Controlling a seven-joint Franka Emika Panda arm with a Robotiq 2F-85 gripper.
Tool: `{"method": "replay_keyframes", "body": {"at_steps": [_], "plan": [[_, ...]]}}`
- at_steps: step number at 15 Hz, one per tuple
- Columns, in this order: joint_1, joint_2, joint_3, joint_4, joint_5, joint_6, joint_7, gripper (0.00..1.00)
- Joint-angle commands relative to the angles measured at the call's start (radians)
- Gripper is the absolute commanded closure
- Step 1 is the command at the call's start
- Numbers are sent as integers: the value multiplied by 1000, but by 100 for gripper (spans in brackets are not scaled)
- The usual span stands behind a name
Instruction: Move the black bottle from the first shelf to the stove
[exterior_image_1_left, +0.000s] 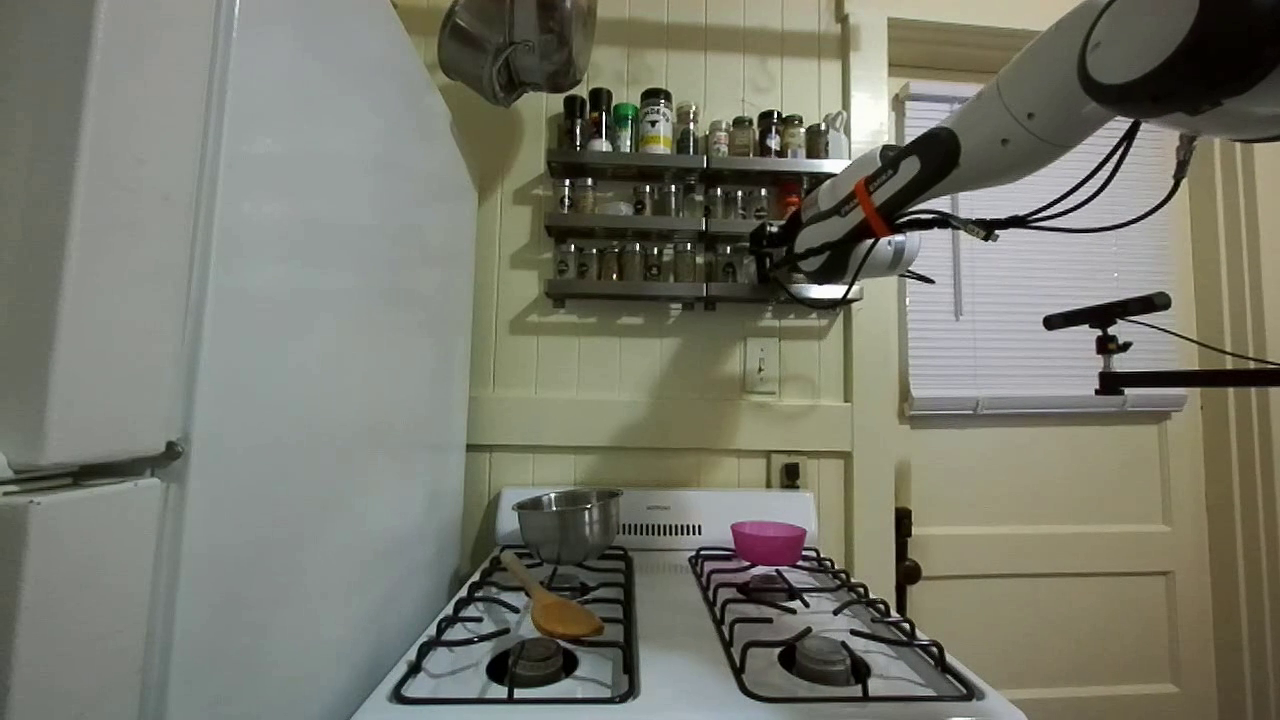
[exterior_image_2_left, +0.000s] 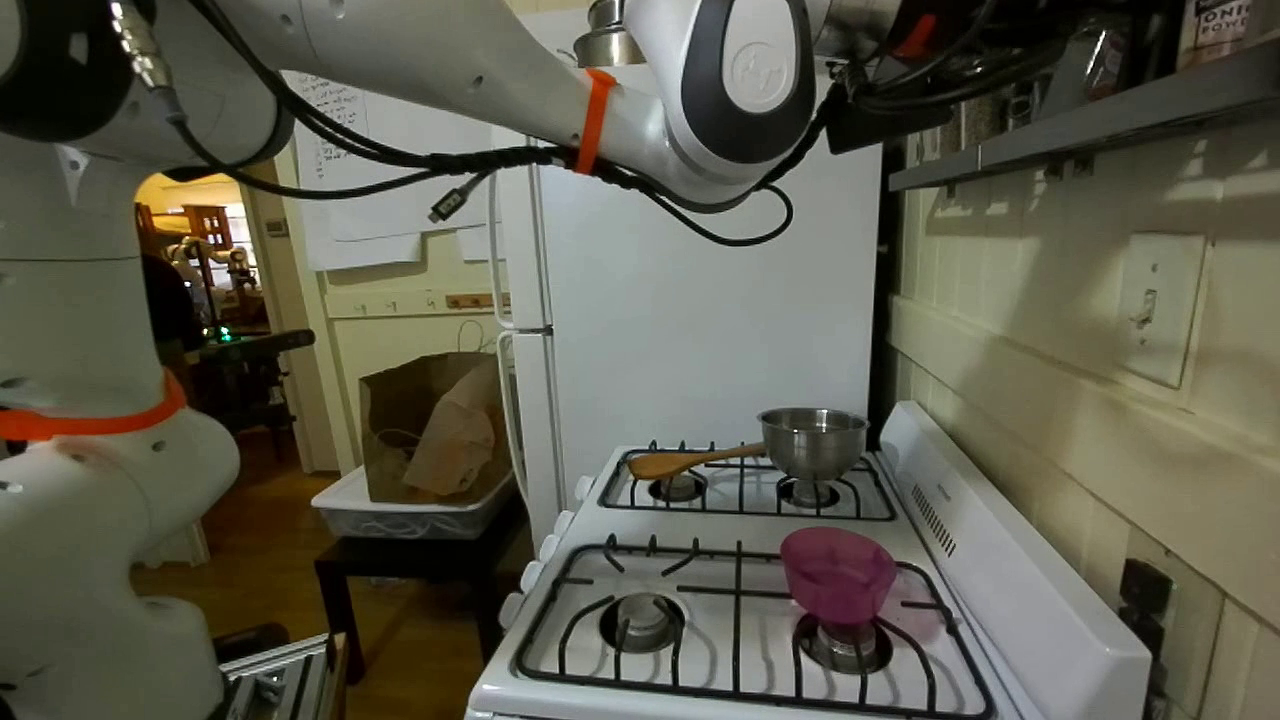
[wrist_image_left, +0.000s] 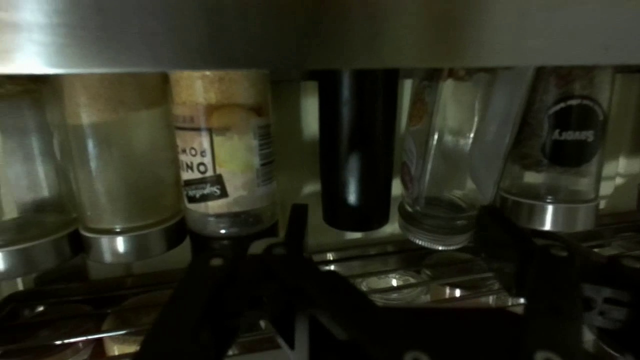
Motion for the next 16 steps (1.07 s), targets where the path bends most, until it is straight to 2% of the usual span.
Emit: {"method": "replay_keyframes", "body": {"at_steps": [1, 3, 4, 5, 6, 9, 12, 16], "plan": [[11, -50, -20, -43, 2, -70, 0, 0], [11, -49, -22, -39, -1, -76, 4, 0], [65, -46, -68, -39, 76, -71, -68, 14], [72, -43, -75, -37, 86, -70, -73, 25], [84, -40, -86, -35, 99, -68, -87, 29], [112, -28, -110, -25, 126, -63, -111, 53], [129, -15, -124, -14, 138, -64, -127, 60], [138, 12, -139, 10, 145, -57, -140, 54]]}}
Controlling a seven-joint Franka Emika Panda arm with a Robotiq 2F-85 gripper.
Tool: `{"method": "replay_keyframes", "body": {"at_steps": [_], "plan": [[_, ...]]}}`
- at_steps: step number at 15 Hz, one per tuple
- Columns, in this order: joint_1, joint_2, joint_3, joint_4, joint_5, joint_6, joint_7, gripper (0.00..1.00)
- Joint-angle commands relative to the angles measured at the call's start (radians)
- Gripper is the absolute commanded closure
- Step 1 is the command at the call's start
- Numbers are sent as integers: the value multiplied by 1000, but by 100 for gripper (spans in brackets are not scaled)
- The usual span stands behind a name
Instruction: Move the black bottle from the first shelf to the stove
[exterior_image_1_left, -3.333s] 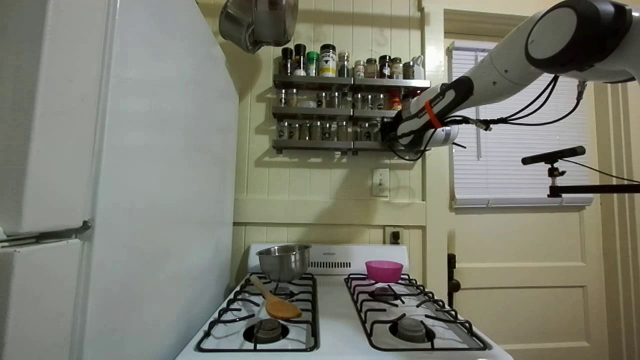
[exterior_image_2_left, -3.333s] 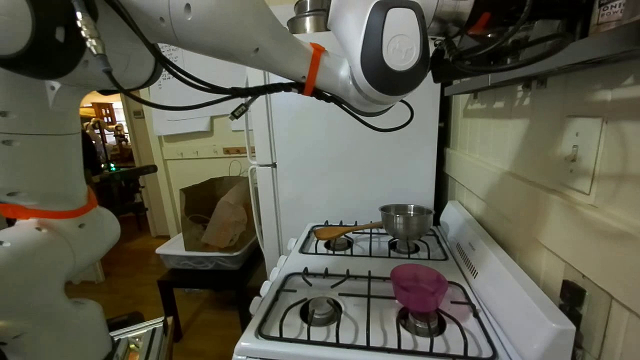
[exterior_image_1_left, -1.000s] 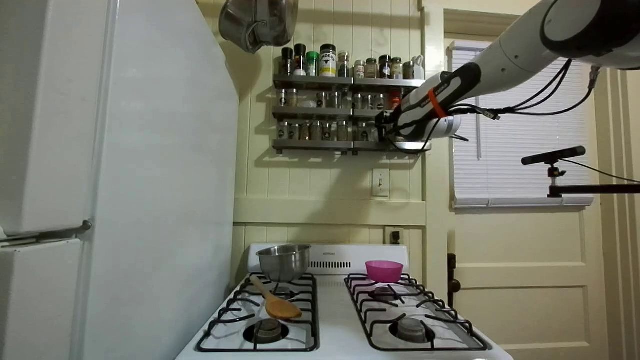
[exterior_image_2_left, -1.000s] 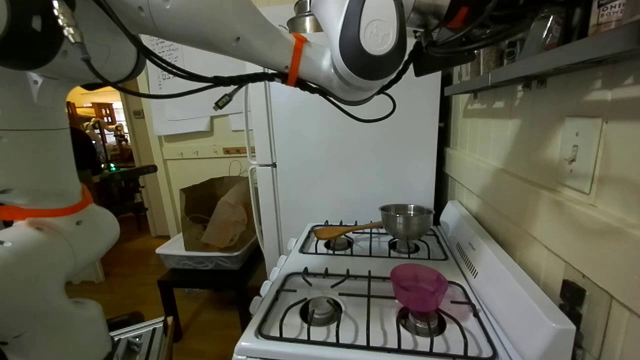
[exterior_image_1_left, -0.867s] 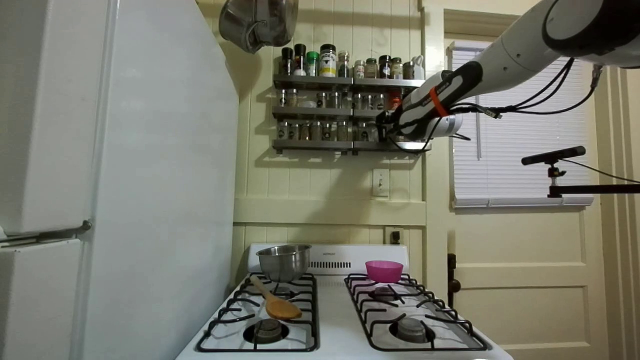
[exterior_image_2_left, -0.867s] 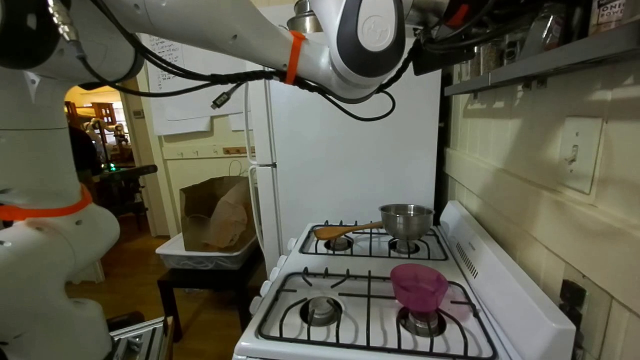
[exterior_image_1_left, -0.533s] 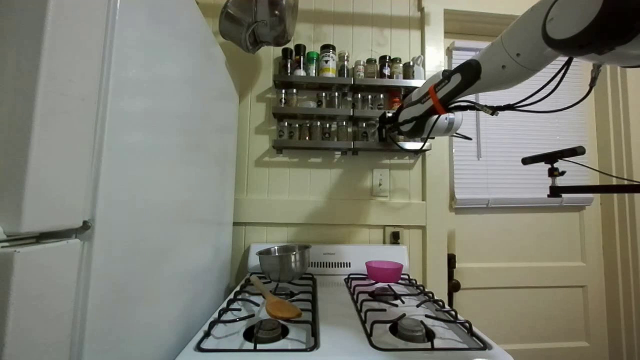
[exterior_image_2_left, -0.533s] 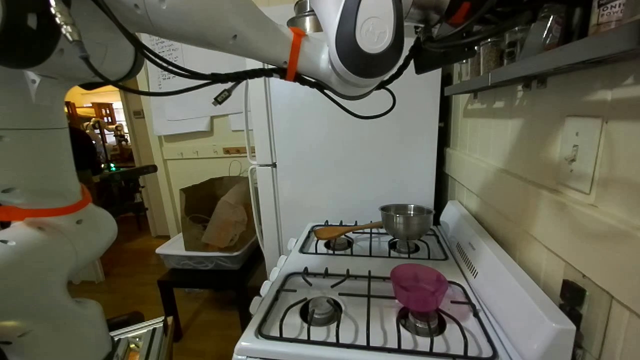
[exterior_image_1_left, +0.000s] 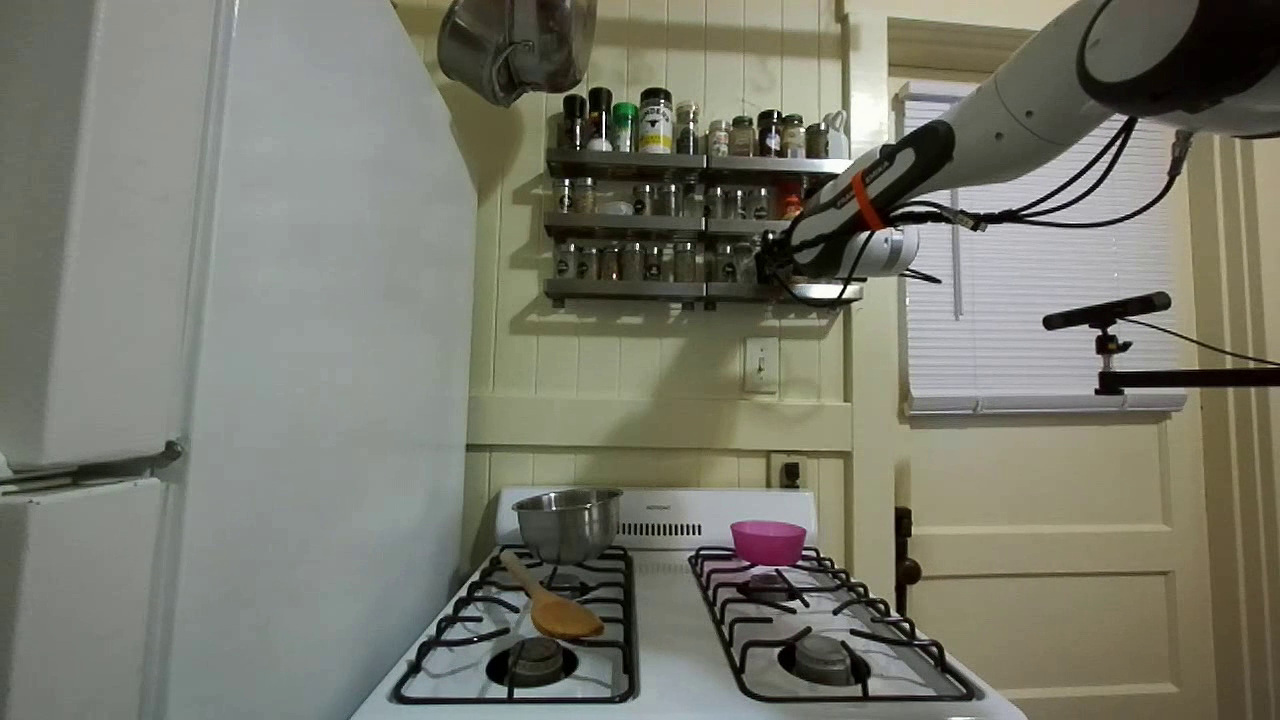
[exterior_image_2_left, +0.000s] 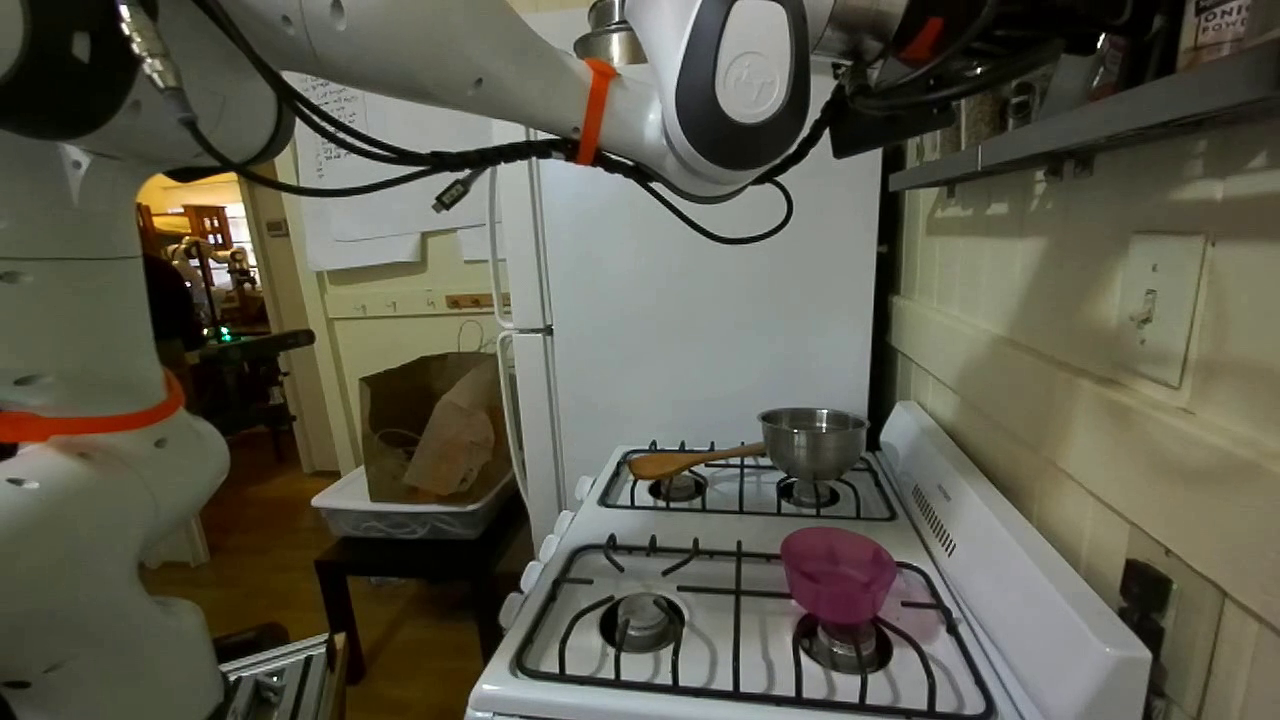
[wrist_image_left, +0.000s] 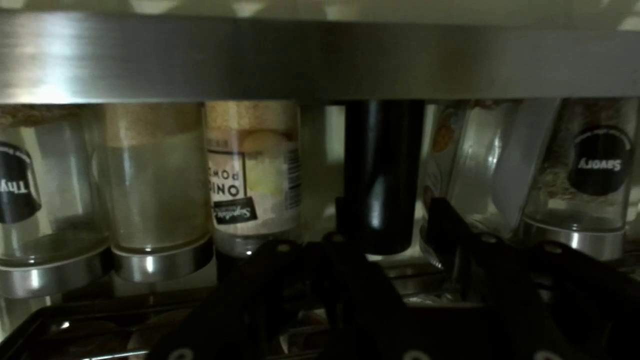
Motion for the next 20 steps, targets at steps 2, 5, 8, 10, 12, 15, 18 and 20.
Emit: {"method": "replay_keyframes", "body": {"at_steps": [2, 5, 8, 10, 12, 15, 18, 20], "plan": [[22, 30, -28, 32, 38, -13, -39, 49], [22, 48, -32, 47, 40, -10, -42, 17], [29, 65, -27, 65, 43, -3, -40, 19], [33, 75, -25, 73, 45, 2, -40, 28], [36, 82, -24, 83, 44, 6, -41, 34], [36, 99, -26, 103, 45, 9, -42, 37], [32, 109, -30, 117, 47, 8, -42, 40], [30, 116, -33, 124, 50, 9, -42, 39]]}}
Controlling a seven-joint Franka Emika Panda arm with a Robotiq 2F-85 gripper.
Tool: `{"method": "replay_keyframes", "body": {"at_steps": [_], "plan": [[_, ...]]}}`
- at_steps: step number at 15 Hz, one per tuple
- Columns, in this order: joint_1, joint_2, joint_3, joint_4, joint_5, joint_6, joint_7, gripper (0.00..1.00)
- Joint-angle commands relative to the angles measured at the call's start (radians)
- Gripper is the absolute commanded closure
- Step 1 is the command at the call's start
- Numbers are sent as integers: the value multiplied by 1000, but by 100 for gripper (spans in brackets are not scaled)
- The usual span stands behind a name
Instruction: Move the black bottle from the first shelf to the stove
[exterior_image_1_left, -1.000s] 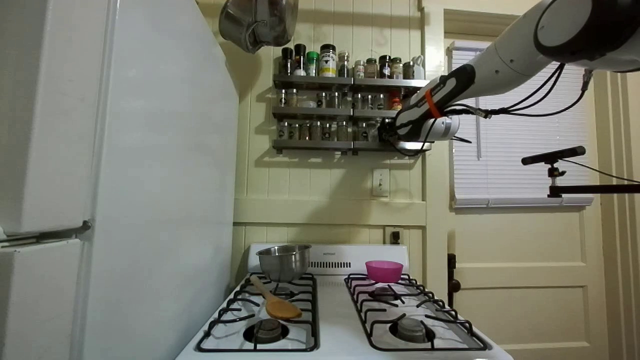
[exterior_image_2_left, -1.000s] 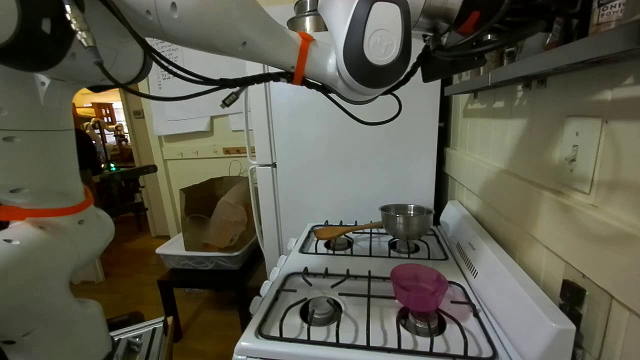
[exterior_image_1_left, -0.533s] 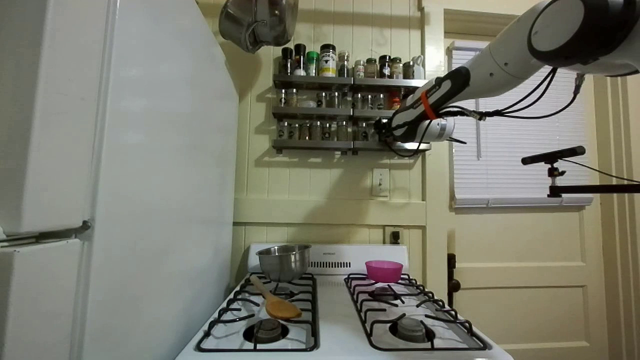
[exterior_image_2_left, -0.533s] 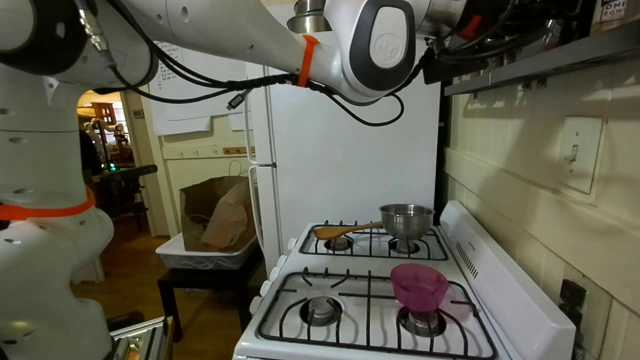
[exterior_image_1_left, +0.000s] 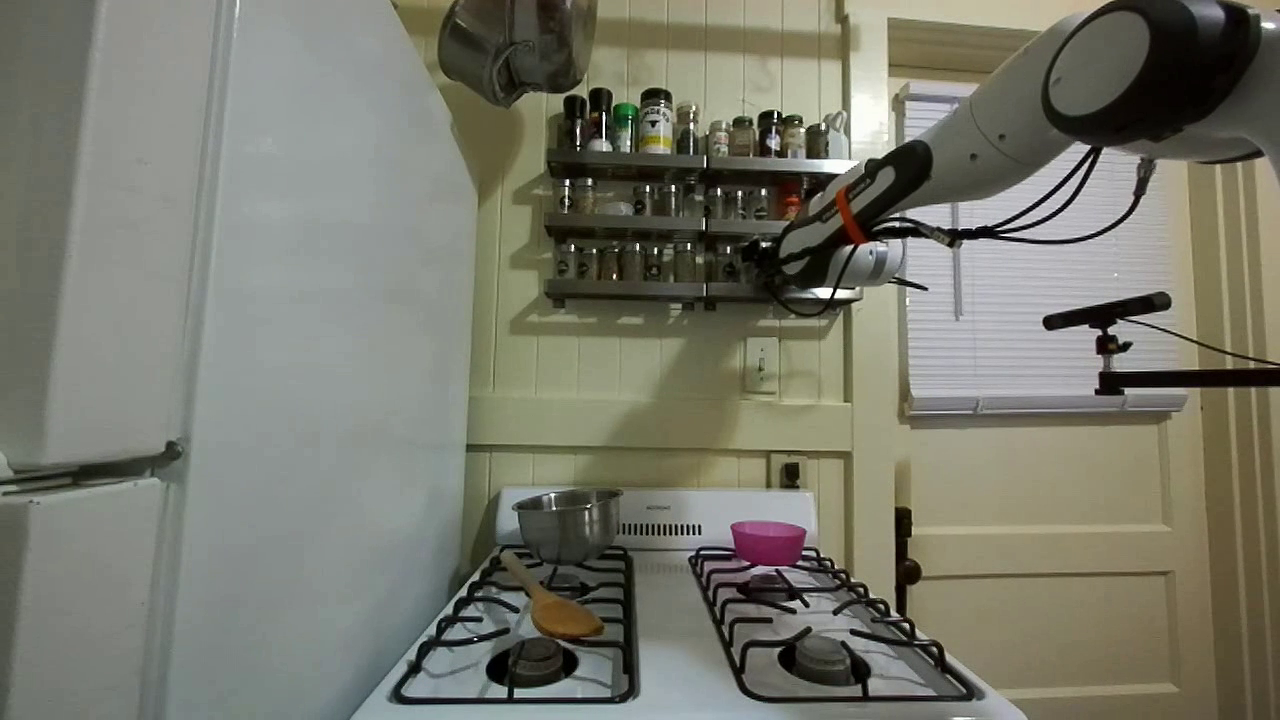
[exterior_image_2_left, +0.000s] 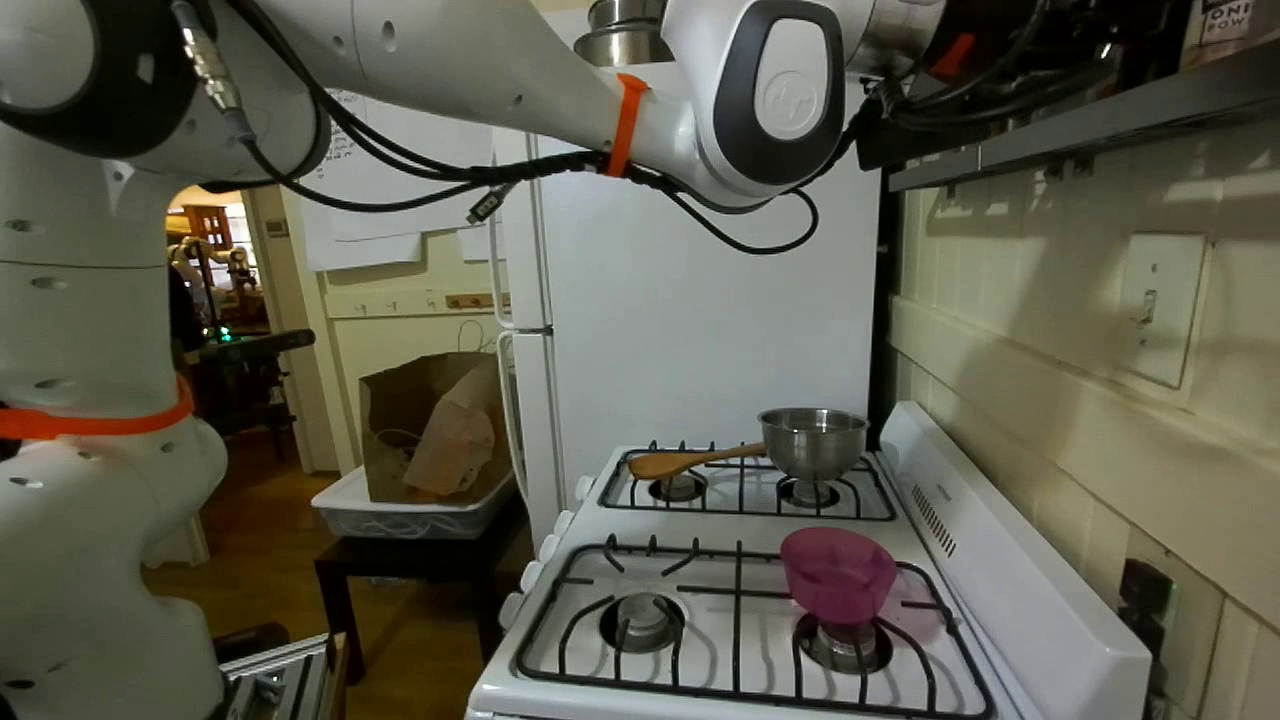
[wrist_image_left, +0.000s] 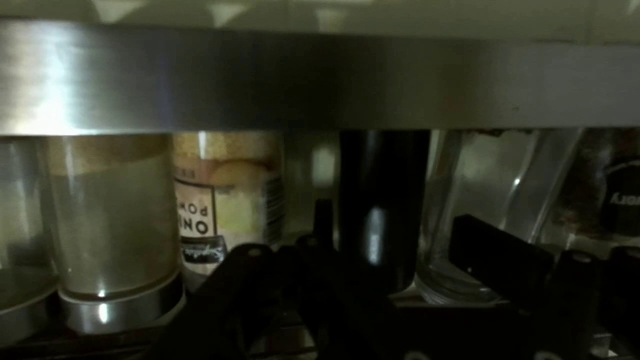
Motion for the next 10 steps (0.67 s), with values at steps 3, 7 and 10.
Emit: {"method": "replay_keyframes", "body": {"at_steps": [3, 7, 10], "plan": [[3, 40, -15, 45, 42, 11, -27, 49], [1, 54, -14, 60, 45, 17, -27, 65], [-23, 53, 9, 59, 14, 19, -1, 68]]}}
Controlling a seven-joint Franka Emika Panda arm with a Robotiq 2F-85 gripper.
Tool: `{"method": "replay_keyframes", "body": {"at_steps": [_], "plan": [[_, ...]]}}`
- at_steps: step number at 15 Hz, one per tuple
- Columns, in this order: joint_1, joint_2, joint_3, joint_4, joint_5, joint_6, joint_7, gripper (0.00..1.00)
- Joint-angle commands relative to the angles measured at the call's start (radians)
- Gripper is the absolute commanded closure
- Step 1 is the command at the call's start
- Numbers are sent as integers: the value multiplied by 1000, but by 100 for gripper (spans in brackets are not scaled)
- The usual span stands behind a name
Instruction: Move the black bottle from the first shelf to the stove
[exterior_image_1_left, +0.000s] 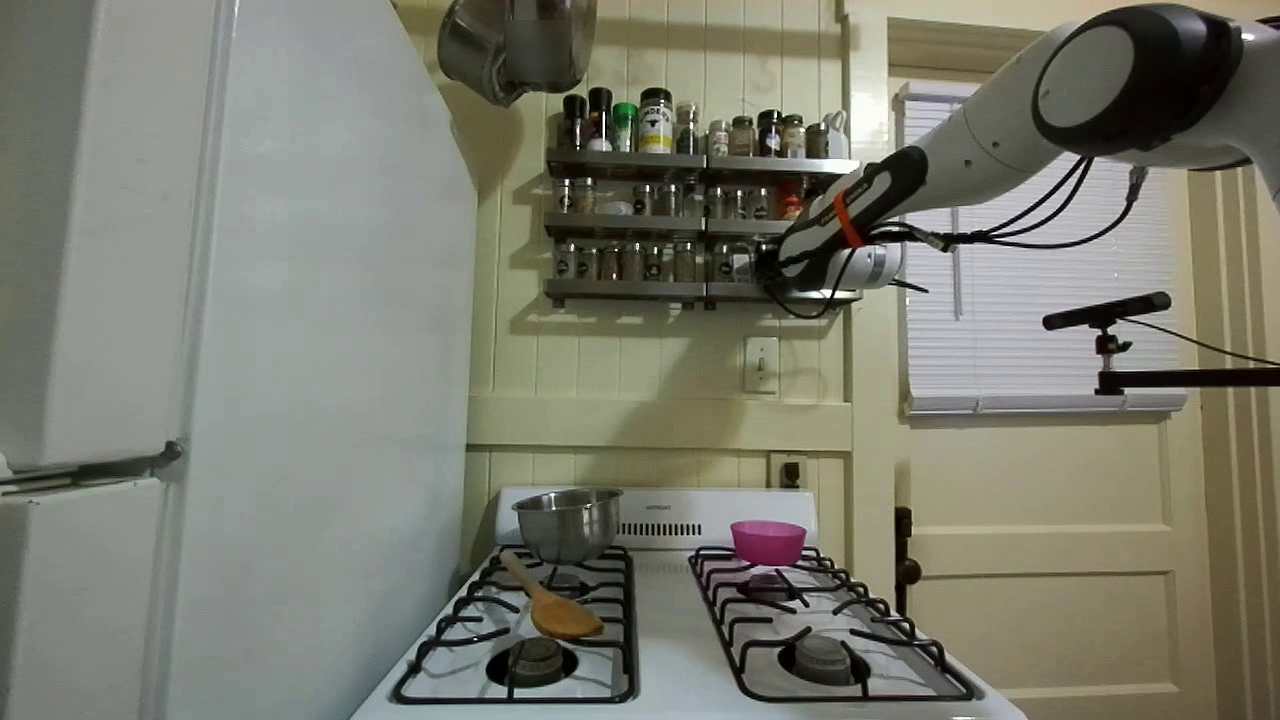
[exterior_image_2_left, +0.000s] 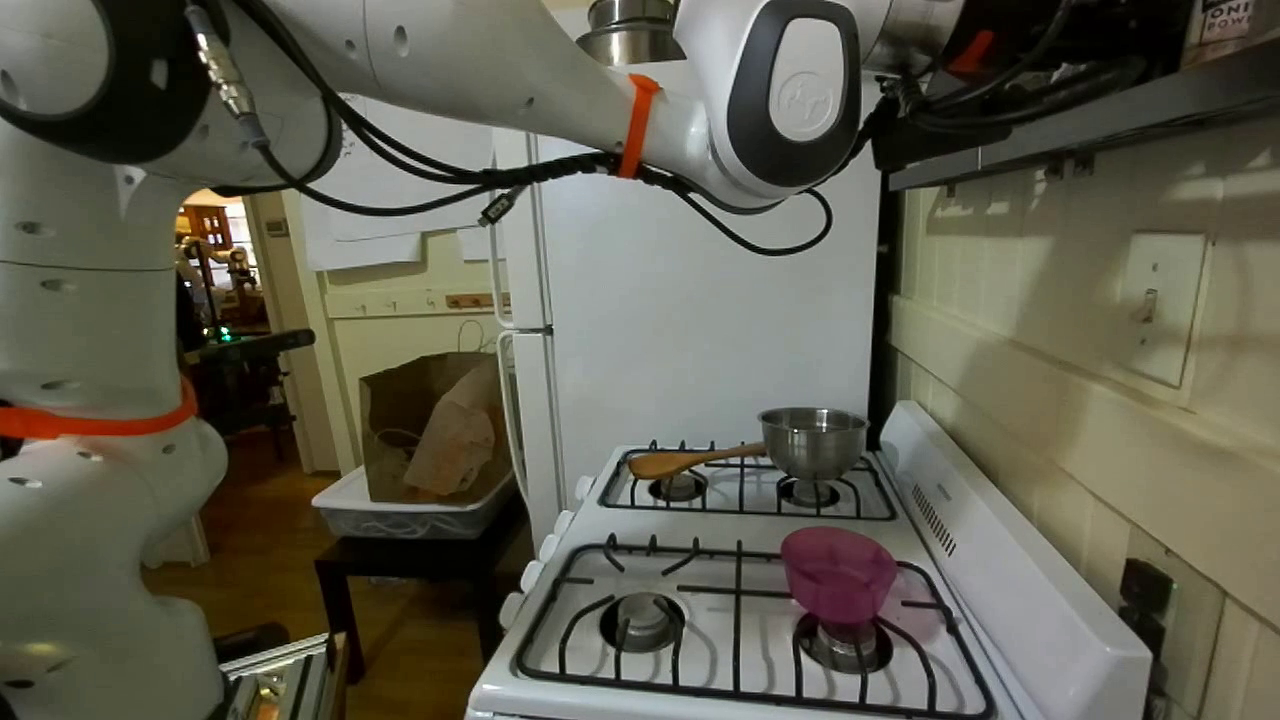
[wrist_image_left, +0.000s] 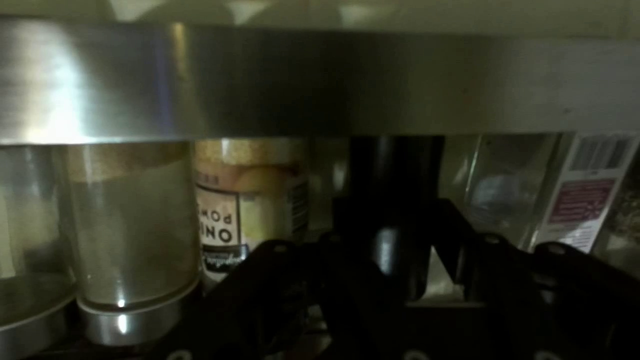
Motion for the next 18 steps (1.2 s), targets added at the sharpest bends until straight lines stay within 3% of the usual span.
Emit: {"method": "replay_keyframes", "body": {"at_steps": [1, 2, 3, 18], "plan": [[-24, 25, 25, 27, 2, 17, 0, 73], [-26, 25, 27, 27, 1, 18, -1, 80], [-24, 26, 23, 28, 1, 19, -1, 81], [12, -55, 5, -16, 29, -69, -31, 81]]}}
